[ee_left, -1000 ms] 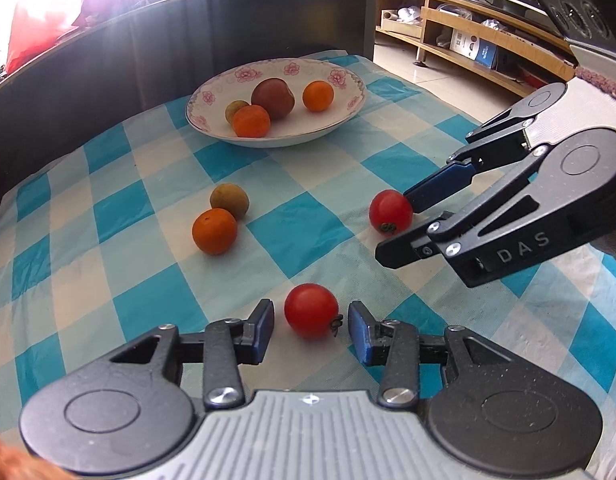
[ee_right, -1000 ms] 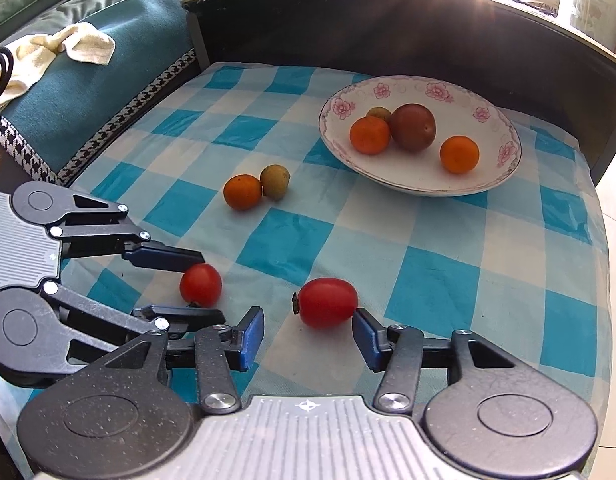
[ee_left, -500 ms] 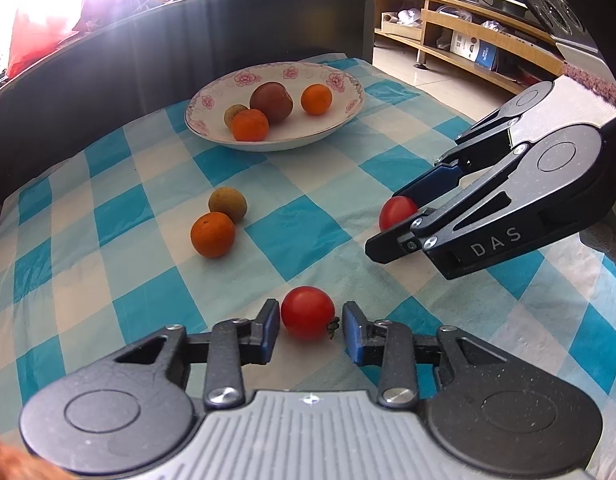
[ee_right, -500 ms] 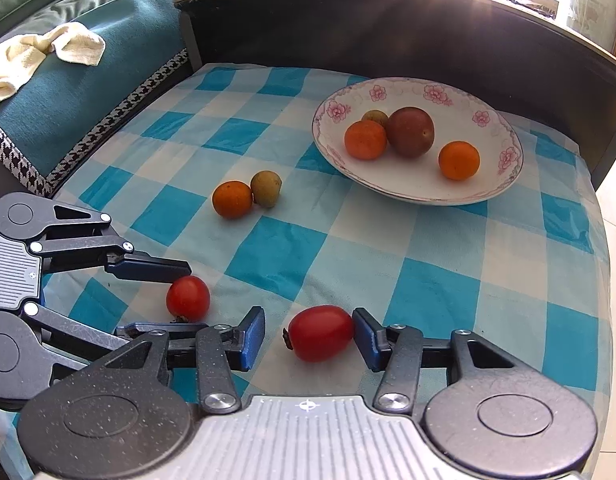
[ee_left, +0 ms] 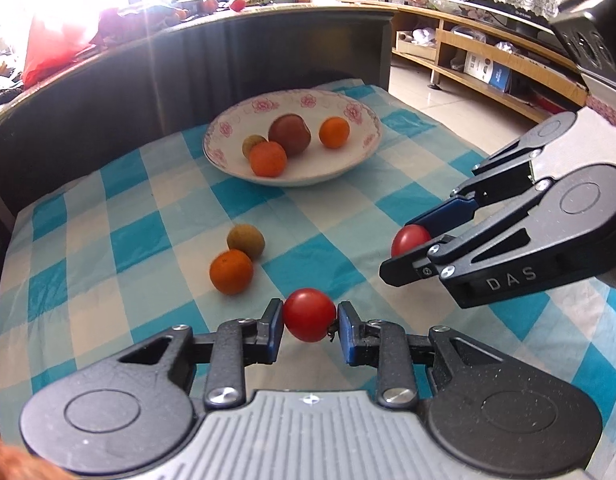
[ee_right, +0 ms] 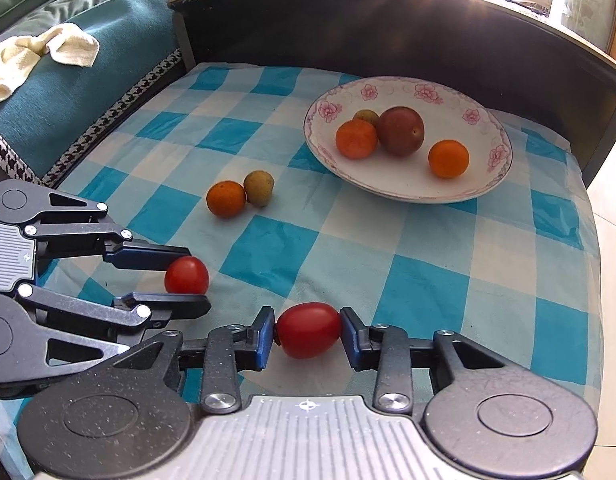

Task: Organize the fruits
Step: 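Carry the tomato in the left tool while the right tool carries its tomato to the bowl, then open both tools to drop the two tomatoes into the bowl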

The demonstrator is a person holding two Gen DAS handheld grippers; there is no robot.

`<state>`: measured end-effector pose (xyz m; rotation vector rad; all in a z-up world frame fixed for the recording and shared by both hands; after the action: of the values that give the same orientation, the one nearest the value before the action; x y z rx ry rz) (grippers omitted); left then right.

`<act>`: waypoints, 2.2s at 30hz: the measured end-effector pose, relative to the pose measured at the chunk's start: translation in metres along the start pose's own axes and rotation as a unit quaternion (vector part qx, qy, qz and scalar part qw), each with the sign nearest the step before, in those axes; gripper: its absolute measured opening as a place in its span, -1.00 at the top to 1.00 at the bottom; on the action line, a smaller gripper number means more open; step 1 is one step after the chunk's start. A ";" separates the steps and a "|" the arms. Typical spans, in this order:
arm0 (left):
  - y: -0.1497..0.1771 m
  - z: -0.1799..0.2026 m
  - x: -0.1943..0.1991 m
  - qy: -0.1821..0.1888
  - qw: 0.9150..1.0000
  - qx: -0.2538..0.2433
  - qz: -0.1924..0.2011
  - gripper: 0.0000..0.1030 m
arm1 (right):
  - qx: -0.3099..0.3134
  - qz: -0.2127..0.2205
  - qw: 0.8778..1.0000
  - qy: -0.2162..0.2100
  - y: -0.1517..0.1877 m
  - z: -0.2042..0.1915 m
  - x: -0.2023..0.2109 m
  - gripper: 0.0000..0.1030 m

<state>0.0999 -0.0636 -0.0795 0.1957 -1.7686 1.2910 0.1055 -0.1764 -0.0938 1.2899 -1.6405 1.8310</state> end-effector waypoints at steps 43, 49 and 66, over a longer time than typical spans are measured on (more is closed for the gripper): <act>-0.094 -0.030 -0.076 -0.056 0.996 0.026 0.058 0.27 | -0.064 0.094 0.992 0.054 -0.080 0.074 -0.019 0.40; -0.097 -0.036 -0.082 -0.059 0.996 0.025 0.068 0.27 | -0.063 0.093 0.992 0.052 -0.082 0.077 -0.029 0.40; -0.108 -0.044 -0.085 -0.063 0.992 0.028 0.103 0.24 | -0.069 0.122 0.989 0.054 -0.095 0.088 -0.031 0.36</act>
<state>0.2373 -0.1061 -0.0668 0.1302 -1.8999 1.5052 0.2278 -0.2232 -0.0713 0.9497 -1.8974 1.8476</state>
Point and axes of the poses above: each gripper's, at about its wrist camera, not at the fingertips, and x roughly against the way its jaws point, z to its right, y to its underside, the point moved 6 cm from there along -x, roughly the way its jaws point, and after that the axes turned 2 degrees about -y, right-handed, at the moved point
